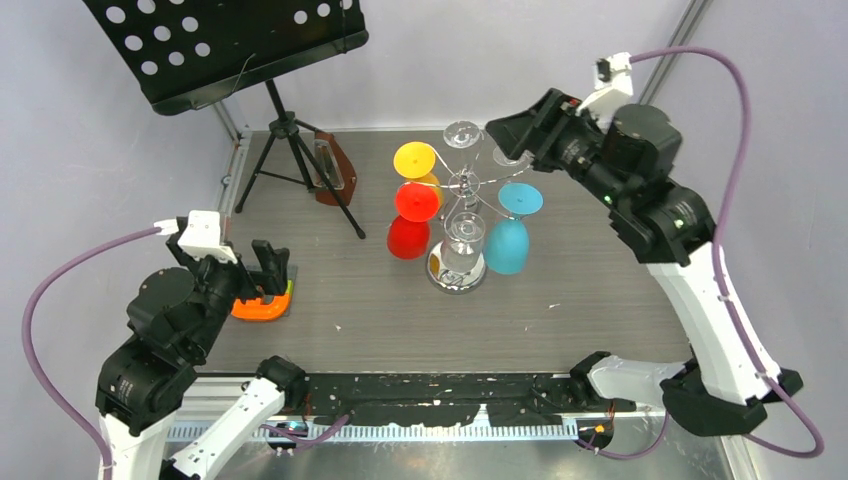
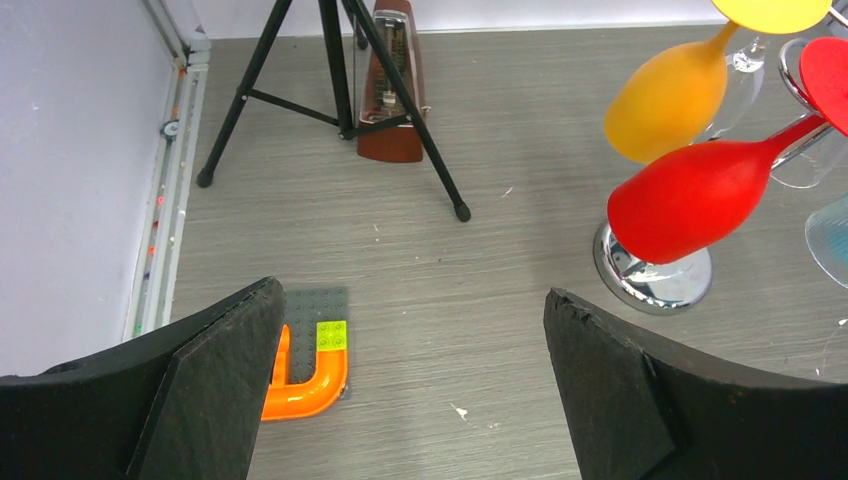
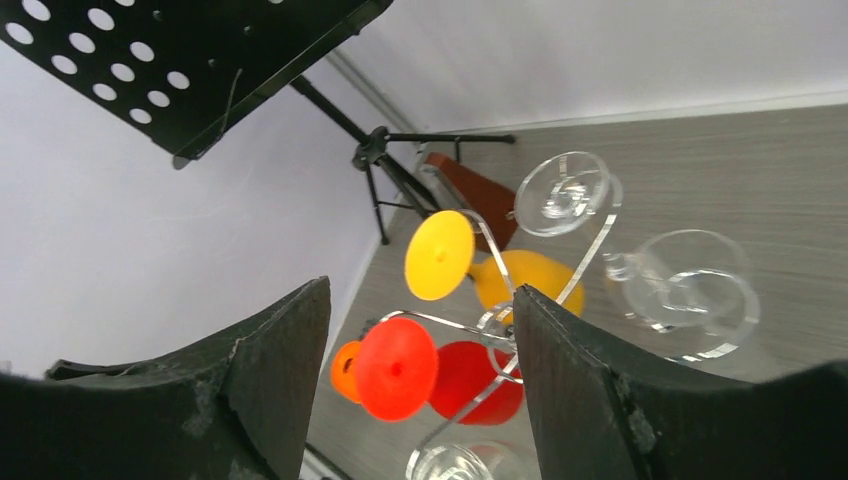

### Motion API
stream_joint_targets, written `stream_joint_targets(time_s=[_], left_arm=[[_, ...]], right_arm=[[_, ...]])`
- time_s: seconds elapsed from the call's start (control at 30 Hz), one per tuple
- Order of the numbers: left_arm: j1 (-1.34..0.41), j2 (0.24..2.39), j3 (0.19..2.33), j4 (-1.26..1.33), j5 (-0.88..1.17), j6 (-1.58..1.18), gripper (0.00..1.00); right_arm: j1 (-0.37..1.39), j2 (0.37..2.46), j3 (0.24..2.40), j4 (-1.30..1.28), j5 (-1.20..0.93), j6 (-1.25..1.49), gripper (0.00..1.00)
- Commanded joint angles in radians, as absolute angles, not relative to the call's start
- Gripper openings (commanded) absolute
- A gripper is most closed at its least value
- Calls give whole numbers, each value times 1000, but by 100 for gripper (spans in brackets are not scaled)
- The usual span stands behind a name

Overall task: Take the wine glass off the wine glass rack
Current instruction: Pick up the wine glass from the wine rack.

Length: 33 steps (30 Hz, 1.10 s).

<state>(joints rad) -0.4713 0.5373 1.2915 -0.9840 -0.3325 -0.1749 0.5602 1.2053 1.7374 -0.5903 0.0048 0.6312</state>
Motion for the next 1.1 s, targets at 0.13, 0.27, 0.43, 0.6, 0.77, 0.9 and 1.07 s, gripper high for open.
stream_joint_targets(time_s=[0.13,0.27,0.43,0.6,0.77,0.9,1.07], left_arm=[[-469,577,1322,-943,-248,-166,100],[-469,590,1331,-952,-213,-164,100],[-469,601,1334,-969,-173,-166,100],[-469,623,1339,-1001,-133,-160,100],[-469,636,1343,-1030,-110,-145,100],[-468,639,1340,-1040,-94,-143,100],[-469,641,1331,-1048,-67,-147,100]], right_arm=[[486,1108,1815,-755,29,394,77],[437,1121,1865,-889,17,369,78],[376,1149,1899,-1051,-42,355,78],[286,1158,1852,-1099,-175,377,75],[174,1154,1769,-1095,-312,402,69],[131,1155,1702,-1062,-412,438,67],[73,1151,1614,-989,-526,509,64]])
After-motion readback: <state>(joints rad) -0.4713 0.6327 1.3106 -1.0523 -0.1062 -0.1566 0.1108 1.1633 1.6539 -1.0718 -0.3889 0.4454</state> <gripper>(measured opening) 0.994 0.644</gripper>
